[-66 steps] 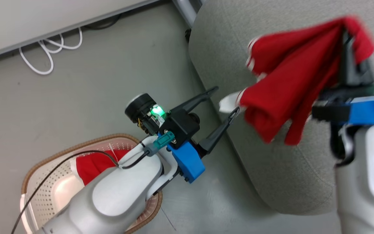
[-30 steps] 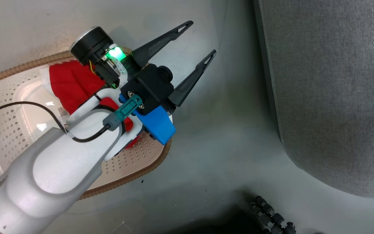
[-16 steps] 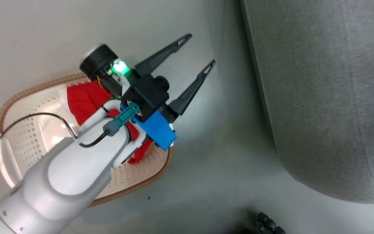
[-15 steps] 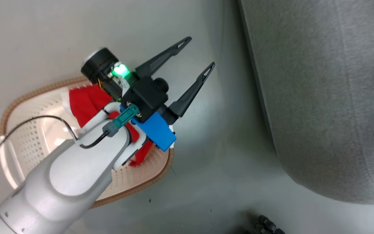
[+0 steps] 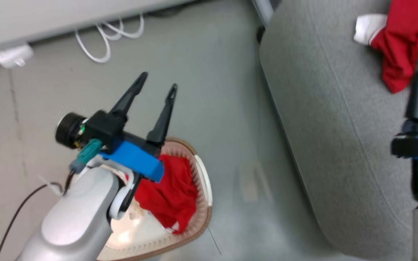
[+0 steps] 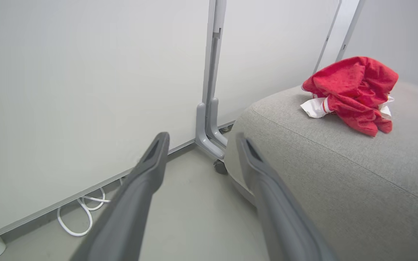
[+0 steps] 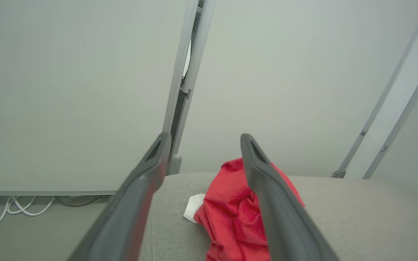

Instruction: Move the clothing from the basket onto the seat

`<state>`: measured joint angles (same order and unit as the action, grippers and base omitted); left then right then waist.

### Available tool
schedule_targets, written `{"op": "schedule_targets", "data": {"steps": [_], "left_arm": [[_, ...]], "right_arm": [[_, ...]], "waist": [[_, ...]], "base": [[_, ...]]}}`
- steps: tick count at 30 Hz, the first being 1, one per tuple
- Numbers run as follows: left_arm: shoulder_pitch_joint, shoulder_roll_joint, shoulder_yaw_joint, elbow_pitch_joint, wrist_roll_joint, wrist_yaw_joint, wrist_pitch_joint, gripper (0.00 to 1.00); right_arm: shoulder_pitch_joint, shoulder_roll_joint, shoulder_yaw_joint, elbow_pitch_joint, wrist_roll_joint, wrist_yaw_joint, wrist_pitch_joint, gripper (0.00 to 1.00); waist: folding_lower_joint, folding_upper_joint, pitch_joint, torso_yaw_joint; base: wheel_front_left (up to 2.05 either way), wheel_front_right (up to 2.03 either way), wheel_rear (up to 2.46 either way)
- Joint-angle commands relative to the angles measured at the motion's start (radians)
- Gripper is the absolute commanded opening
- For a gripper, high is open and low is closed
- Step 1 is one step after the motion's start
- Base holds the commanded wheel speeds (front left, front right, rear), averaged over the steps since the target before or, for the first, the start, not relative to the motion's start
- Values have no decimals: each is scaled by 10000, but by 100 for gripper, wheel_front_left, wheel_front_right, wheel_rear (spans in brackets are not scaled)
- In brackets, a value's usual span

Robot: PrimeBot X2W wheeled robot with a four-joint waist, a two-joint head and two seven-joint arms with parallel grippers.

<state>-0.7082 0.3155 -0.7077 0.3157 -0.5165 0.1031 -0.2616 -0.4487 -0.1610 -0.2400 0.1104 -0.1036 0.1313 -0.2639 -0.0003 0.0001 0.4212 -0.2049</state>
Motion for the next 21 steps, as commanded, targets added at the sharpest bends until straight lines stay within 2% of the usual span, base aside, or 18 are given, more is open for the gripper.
{"op": "schedule_targets", "data": {"steps": [1, 8, 15, 21], "left_arm": [[443, -11, 240, -57, 38, 48, -43, 100], [2249, -248, 2312, -388, 502, 206, -46, 100], [3996, -622, 3975, -722, 1259, -127, -44, 100], [5228, -1151, 4960, -838, 1889, -588, -42, 100]], "right_arm": [[258, 53, 192, -78, 53, -10, -9, 100], [1122, 284, 1913, -108, 288, -10, -9, 100], [2146, 585, 2893, 108, 656, -10, -9, 100], [3215, 838, 3063, 393, 896, -10, -9, 100]], "waist": [[3, -1, -1053, 681], [3, -1, -2314, 1326], [3, -1, -3183, 1826], [3, -1, -3685, 2093]], "base": [[0, 0, 0], [0, 0, 0], [0, 0, 0], [0, 0, 0]]}}
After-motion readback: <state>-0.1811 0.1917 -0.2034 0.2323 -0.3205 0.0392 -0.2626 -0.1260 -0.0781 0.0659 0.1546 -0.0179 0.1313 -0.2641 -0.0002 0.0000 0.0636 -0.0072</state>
